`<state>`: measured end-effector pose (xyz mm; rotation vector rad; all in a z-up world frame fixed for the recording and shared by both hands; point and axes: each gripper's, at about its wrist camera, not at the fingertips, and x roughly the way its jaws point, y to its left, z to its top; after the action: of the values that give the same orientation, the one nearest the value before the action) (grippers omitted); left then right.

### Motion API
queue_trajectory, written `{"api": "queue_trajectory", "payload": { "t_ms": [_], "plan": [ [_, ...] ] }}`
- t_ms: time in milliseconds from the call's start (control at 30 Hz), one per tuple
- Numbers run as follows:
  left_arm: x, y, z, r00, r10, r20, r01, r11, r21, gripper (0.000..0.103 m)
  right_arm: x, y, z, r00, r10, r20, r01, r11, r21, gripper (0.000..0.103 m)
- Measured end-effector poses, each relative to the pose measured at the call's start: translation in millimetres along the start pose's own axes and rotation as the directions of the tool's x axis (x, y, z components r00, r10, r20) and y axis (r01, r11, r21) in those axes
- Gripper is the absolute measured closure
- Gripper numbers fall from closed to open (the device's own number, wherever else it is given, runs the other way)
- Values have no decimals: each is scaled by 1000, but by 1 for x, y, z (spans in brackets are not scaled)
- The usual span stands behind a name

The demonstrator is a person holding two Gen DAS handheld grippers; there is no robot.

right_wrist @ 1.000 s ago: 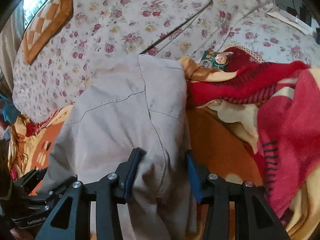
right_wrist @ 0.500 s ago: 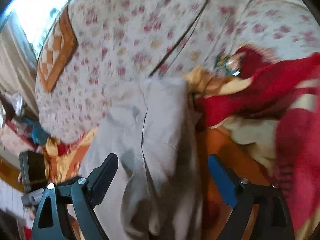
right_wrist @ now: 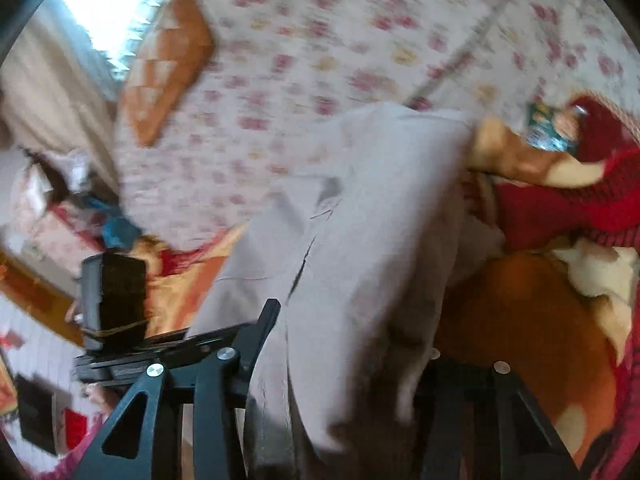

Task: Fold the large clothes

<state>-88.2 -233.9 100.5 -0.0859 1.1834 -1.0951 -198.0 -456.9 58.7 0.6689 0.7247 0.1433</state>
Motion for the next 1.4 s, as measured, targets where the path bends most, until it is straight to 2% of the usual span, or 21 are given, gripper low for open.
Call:
{"api": "queue_trajectory", "payload": {
  "t_ms": [133,233,267,300,367,433,467,567,633,700,833,900,933,967,1000,1033,1133,1267,1333,1400],
  "plan": [
    [-54,-12,-42,998,55,19,-56,997,53,65,-17,38,-28,996,82,-27,-82,996,-25,57],
    [-68,0,-85,990,138,1,-138,990,23,65,-12,53,-60,989,128,-68,-128,992,6,54],
    [-64,4,-95,985,174,-17,-174,985,18,64,-5,55,-73,991,98,-87,-99,995,-1,46],
    [-57,10,-105,976,213,-41,-213,977,13,58,1,54,-81,993,54,-101,-55,998,-13,42],
    [-51,20,-117,965,256,-53,-258,965,-37,44,13,46,-94,987,-89,-132,87,996,-20,34],
    [-61,18,-120,956,293,-8,-293,954,-64,41,7,42,-97,986,-99,-132,102,995,20,33],
    [-68,14,-120,949,314,21,-313,948,-59,40,-6,44,-96,988,-116,-99,120,992,38,33],
    [-86,-1,-119,908,397,131,-394,918,-52,29,-44,60,-96,986,-169,4,169,986,-8,33],
    [-89,-5,-123,890,430,154,-429,902,-40,27,-60,74,-96,982,-180,52,183,982,-50,34],
    [-80,-8,-127,875,467,128,-467,884,-30,27,-73,93,-99,981,-168,98,180,976,-124,38],
    [-71,-6,-146,879,467,98,-467,884,-26,27,-62,127,-106,983,-159,91,178,946,-271,47],
    [-60,-9,-150,870,485,87,-486,874,-8,27,-44,132,-109,978,-198,69,210,918,-335,49],
    [-56,-10,-153,866,493,85,-494,869,-5,27,-35,129,-111,968,-243,66,250,898,-362,51],
    [-54,-9,-155,867,489,91,-491,871,-8,27,-20,120,-114,947,-318,55,313,868,-386,56],
    [-52,-8,-157,872,480,97,-481,876,-13,27,-10,111,-113,933,-359,31,343,859,-381,57],
    [-51,-9,-157,872,480,98,-480,877,-19,27,2,94,-113,925,-379,-21,350,873,-338,57],
    [-49,-12,-158,863,494,107,-494,869,-24,27,-4,77,-115,940,-341,-6,326,904,-275,57],
    [-56,-24,-156,830,535,158,-540,841,-16,27,-25,93,-119,923,-382,44,376,875,-303,56],
    [-61,-28,-156,821,542,180,-549,836,-17,27,-35,102,-124,913,-402,76,405,861,-308,53],
    [-66,-32,-156,809,553,197,-561,827,-17,27,-47,110,-132,911,-398,107,412,863,-293,52]
  ]
}}
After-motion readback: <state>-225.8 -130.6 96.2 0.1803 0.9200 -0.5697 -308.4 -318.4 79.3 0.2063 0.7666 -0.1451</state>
